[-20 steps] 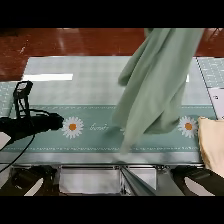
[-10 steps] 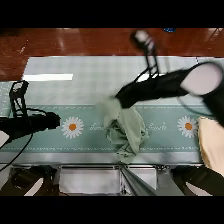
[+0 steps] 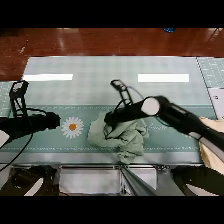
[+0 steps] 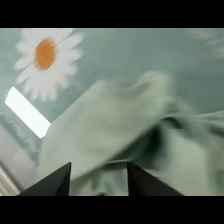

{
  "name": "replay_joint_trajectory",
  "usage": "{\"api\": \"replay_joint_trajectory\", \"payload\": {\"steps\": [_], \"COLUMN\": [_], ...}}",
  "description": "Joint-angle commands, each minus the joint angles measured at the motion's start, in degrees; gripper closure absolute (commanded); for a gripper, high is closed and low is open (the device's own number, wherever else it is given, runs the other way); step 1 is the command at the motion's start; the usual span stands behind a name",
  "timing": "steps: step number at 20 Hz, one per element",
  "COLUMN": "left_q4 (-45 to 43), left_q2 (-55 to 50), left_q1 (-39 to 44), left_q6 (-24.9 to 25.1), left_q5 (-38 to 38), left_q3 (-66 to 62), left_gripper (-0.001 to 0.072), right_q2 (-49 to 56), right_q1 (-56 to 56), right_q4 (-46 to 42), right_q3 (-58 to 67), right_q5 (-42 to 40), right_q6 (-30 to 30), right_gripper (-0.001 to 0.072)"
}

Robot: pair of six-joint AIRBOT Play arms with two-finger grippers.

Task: Fold the shirts.

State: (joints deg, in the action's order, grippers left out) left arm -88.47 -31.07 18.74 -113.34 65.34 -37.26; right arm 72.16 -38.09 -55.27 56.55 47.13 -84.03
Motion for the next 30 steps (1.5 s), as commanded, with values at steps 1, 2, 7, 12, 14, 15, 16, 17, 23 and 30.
{"api": "replay_joint_trajectory", "payload": {"steps": [1, 2, 7, 12, 14, 15, 16, 17, 23, 30], "left_q4": [0.5, 2.6, 39.6, 50.3, 47.5, 47.5, 47.5, 47.5, 47.5, 38.9], "left_q2": [-0.1, -0.4, -8.3, -27.6, -34.3, -36.7, -38.6, -39.5, -40.1, -40.7], "left_q1": [0.1, 0.1, -0.1, 1.9, 4.9, 5.8, 6.8, 7.7, 8.6, 10.4], "left_q6": [-2.8, -3.6, 20.5, 43.3, 41.4, 40.5, 40.4, 40.4, 37.3, 30.6], "left_q5": [-0.2, -1.0, -17.1, -6.5, -4.2, -3.7, -3.3, -3.2, -3.0, -0.2], "left_q3": [1.8, 3.5, 10.0, -0.8, -4.2, -5.7, -7.2, -8.5, -12.2, -14.1], "left_gripper": [0.0368, 0.0368, 0.0368, 0.0365, 0.0365, 0.0365, 0.0365, 0.0365, 0.0205, 0.0201], "right_q2": [-7.3, -11.2, -24.1, -28.3, -28.4, -28.4, -28.4, -28.4, -28.4, -28.4], "right_q1": [12.9, 18.6, 48.3, 59.1, 58.9, 58.9, 58.9, 58.9, 58.9, 58.9], "right_q4": [-9.2, -12.8, -24.9, -15.3, -12.6, -11.8, -11.7, -11.7, -11.7, -11.7], "right_q3": [2.8, 2.8, -4.7, -19.3, -22.2, -23.1, -23.6, -23.7, -23.7, -23.7], "right_q5": [4.5, 4.4, 10.4, 14.6, 14.6, 14.6, 14.7, 14.8, 15.1, 15.0], "right_q6": [-2.3, -3.0, -10.4, -3.1, -2.3, -1.8, -1.5, -1.1, -0.4, 0.2], "right_gripper": [0.0301, 0.0303, 0.0304, 0.0304, 0.0304, 0.0304, 0.0304, 0.0303, 0.0304, 0.0304]}}
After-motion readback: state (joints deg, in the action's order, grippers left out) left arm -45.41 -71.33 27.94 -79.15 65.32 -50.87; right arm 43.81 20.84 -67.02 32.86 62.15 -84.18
